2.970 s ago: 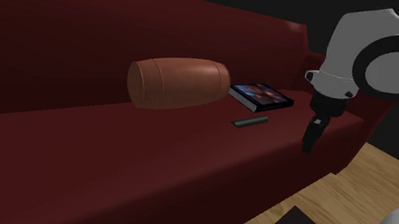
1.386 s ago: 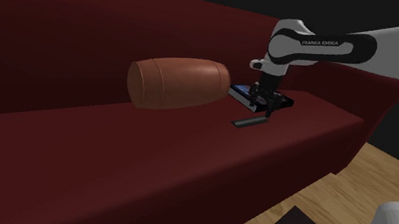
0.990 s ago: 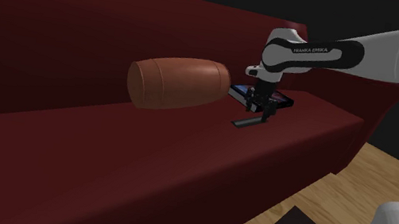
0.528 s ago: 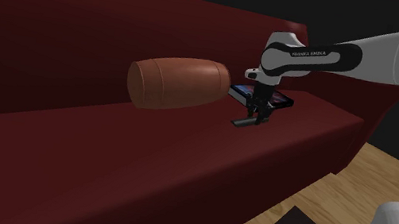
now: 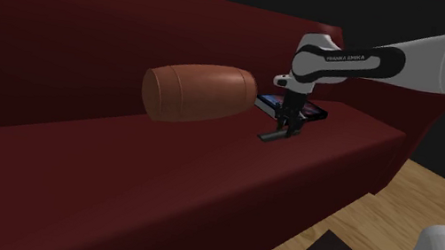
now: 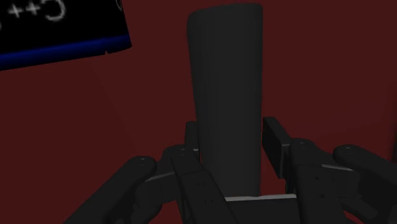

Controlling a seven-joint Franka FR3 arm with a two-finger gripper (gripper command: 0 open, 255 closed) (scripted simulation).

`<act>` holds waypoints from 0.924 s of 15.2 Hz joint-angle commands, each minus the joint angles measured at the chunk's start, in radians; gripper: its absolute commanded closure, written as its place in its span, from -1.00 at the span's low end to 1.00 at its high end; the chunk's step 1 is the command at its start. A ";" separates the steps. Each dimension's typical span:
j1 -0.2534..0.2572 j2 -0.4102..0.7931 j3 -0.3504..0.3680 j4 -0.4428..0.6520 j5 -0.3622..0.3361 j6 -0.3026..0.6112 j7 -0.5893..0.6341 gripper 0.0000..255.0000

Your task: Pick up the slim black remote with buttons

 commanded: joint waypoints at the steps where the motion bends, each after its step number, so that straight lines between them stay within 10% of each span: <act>1: 0.001 -0.004 0.001 0.017 -0.002 -0.022 0.002 1.00; 14: 0.002 -0.008 0.003 0.177 -0.003 -0.185 0.002 1.00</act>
